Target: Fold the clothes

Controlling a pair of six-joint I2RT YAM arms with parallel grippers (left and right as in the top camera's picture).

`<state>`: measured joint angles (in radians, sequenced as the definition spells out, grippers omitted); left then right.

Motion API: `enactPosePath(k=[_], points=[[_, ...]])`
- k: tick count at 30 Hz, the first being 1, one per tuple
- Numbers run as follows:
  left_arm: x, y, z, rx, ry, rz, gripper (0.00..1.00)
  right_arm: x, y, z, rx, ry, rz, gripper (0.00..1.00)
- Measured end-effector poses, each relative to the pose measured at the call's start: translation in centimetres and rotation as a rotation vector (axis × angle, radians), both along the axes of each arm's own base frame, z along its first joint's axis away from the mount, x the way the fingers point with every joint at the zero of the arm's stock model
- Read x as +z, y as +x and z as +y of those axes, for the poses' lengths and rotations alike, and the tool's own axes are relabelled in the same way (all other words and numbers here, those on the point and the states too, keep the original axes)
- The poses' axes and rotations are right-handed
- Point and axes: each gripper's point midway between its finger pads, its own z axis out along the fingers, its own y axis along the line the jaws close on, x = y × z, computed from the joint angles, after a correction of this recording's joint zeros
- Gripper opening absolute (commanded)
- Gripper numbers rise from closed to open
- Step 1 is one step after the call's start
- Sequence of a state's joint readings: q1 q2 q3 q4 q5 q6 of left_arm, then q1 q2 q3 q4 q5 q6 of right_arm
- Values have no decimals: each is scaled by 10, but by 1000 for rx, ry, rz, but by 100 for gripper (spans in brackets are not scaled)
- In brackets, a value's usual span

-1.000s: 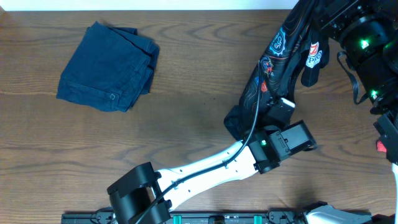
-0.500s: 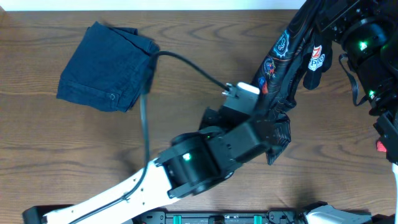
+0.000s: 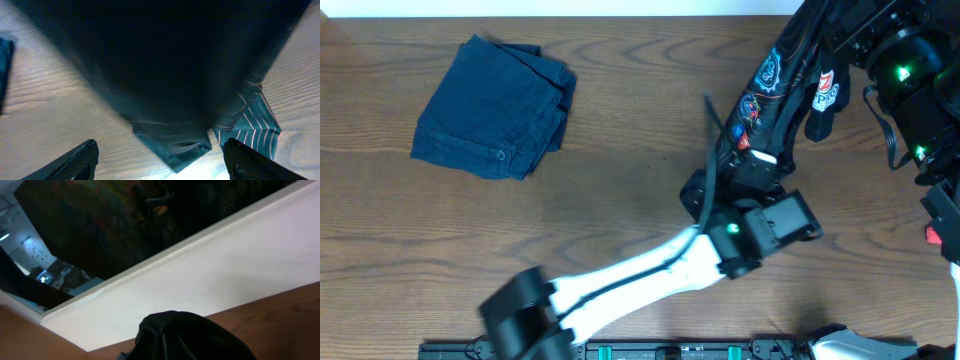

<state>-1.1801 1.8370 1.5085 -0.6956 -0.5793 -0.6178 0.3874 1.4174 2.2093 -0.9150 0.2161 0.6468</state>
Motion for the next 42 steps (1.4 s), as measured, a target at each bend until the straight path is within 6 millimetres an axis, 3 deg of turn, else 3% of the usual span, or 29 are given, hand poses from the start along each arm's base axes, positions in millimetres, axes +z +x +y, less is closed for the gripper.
enactPosePath(k=[6,15,27,29,31,37,39,42], points=[[-32,-6,-10,29,16,15,84,5,-3,12,40,9,-18,1],[-18,6,-21,76,-76,-61,85,-2,4,30,81,2,0,1],[-10,19,-9,119,-43,-134,83,-12,14,40,95,-9,25,1],[-11,24,-2,138,-17,-145,76,-12,14,40,95,-9,25,1],[-14,30,8,158,20,-147,63,-12,14,40,95,-9,25,1],[-16,40,31,187,119,-165,14,-12,14,40,95,-9,25,1],[-16,37,38,179,165,-163,6,-12,14,40,94,-9,25,1],[-16,31,45,166,213,-154,6,-13,15,38,81,-13,27,1]])
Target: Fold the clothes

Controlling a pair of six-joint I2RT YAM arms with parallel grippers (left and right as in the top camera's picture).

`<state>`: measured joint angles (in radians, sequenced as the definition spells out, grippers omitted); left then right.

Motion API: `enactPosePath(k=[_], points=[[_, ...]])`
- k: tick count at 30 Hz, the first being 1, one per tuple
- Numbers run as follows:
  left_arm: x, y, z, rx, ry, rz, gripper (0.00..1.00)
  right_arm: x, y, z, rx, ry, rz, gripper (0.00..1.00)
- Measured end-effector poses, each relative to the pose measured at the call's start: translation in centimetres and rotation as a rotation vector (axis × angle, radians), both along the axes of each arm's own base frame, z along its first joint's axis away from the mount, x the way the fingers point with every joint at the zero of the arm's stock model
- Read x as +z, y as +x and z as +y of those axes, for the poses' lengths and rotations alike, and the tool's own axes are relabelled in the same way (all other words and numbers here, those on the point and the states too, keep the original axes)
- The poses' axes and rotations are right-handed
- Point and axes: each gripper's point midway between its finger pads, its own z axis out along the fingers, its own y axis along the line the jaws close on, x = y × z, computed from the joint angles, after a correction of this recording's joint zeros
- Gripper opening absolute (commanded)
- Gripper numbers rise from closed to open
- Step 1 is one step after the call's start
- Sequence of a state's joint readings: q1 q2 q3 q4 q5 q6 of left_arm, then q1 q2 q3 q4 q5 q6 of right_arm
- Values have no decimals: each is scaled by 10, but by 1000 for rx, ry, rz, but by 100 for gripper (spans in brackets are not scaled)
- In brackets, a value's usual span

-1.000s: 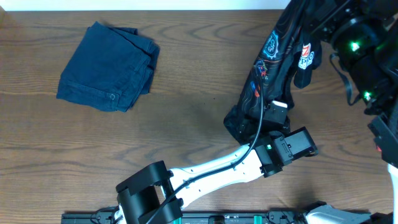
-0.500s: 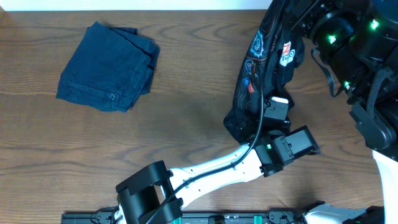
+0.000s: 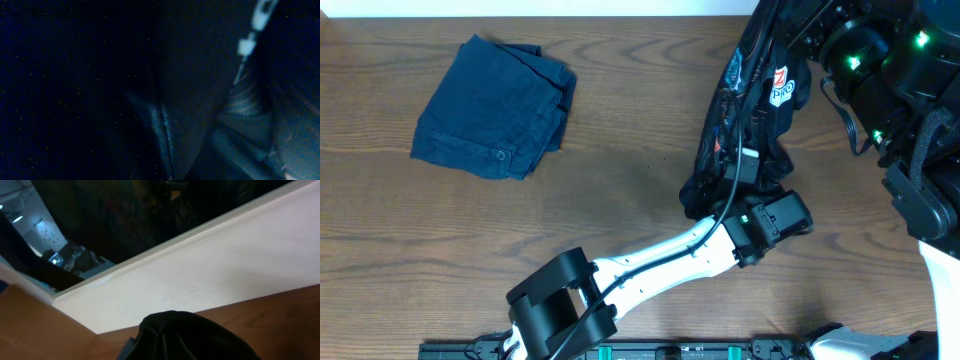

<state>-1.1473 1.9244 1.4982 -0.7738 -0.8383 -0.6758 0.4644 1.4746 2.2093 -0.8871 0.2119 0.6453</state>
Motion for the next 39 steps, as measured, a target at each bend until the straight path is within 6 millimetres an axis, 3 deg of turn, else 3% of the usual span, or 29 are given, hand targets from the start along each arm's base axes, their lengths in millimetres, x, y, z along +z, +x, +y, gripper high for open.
enactPosePath(k=[2,6,14,25,30,39], points=[[7,-6,4,-8,13,7,7,0,1,-2,-13,-9,0,1],[41,-17,19,-20,-10,-1,6,-5,1,-9,-46,-38,11,1],[124,-36,76,-60,-35,-36,6,-29,-1,-23,-89,-125,95,3],[212,-63,165,-103,-127,-152,6,-86,-6,-111,-272,-188,353,2],[235,-72,191,-106,-184,-208,6,-109,-20,-134,-286,-238,467,2],[250,-73,195,-126,-219,-258,6,-144,-45,-137,-217,-348,643,1]])
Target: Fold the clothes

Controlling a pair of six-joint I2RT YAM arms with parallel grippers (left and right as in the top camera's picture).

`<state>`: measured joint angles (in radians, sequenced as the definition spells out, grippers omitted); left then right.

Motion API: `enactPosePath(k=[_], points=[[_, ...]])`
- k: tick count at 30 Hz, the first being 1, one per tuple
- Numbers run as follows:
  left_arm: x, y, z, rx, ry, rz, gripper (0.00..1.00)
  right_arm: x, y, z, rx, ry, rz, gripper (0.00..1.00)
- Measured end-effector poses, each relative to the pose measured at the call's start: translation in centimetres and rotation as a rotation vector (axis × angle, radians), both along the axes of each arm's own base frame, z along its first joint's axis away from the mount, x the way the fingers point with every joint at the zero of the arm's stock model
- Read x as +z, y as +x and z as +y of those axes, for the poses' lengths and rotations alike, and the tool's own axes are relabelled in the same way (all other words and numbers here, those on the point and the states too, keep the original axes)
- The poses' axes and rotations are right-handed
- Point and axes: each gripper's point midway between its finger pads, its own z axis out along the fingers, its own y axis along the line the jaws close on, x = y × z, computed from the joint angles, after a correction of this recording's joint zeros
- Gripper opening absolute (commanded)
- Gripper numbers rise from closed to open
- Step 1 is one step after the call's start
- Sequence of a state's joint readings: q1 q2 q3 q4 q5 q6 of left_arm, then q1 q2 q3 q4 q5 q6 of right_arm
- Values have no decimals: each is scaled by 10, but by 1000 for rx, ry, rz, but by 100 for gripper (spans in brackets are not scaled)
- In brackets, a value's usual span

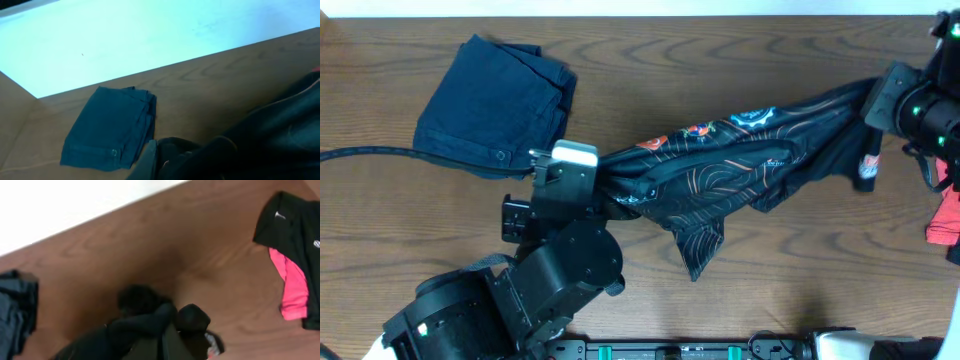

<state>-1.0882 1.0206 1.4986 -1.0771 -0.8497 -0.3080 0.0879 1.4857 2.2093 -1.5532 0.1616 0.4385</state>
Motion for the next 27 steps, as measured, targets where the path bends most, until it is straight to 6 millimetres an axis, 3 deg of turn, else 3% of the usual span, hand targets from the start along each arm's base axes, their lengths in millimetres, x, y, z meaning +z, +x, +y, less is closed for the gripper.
enactPosePath(k=[5,10,15,23,27], points=[[14,1,-3,-28,14,-33,6,-3,5,2,15,-5,8,1],[64,-4,5,-72,-28,-109,5,13,-8,1,23,0,-51,1],[115,-20,22,-146,-94,-184,6,53,-58,-2,30,15,-204,1],[151,-42,47,-220,-122,-250,6,107,-153,-9,31,40,-479,1],[152,-40,48,-213,-85,-259,6,111,-159,-12,22,38,-506,1]])
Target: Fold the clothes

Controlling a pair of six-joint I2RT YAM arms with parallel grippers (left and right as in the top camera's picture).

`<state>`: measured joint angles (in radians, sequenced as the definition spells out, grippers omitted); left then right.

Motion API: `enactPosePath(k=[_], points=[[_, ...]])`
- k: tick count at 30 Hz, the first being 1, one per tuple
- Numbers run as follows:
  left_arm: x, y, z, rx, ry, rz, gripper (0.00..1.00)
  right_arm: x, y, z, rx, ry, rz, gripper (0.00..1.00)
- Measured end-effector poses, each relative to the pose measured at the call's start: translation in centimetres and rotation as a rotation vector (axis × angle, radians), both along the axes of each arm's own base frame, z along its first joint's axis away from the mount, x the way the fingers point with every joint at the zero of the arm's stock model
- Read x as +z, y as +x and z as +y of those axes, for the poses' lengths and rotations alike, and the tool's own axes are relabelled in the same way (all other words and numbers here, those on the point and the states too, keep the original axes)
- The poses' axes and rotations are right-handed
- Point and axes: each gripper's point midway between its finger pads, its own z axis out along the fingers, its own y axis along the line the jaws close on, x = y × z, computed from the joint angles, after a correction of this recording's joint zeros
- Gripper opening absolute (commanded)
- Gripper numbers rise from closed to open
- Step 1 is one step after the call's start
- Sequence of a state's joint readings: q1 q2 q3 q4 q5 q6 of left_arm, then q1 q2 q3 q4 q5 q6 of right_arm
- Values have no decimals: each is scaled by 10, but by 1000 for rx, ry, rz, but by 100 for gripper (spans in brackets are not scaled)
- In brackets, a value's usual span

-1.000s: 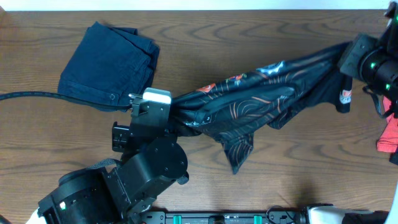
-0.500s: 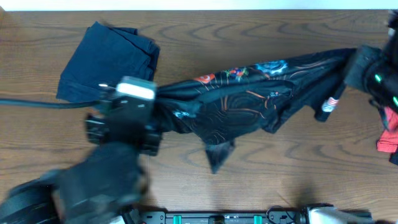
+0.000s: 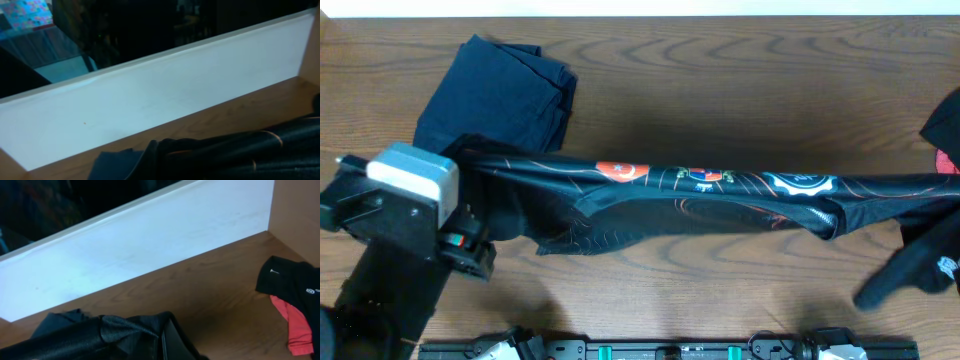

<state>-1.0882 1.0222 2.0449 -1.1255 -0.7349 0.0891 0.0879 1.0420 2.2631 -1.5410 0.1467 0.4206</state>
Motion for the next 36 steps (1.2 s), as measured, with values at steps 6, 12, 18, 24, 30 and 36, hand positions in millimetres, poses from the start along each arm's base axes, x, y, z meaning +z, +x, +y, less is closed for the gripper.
enactPosePath(k=[6,12,18,24,30,36], points=[[9,21,-9,119,60,-41,6,0,55,-2,-39,-17,40,1],[9,43,-37,174,154,-62,6,-21,131,1,-55,-41,133,1],[20,44,-36,185,169,-99,6,-9,136,-1,-65,-47,89,1],[47,23,-21,110,89,-155,6,45,63,-8,-71,-27,-103,1],[79,-3,-10,-32,-35,-215,6,89,-41,-17,-75,13,-349,1],[85,-11,-19,-105,-21,-240,6,93,-73,-19,-72,27,-407,1]])
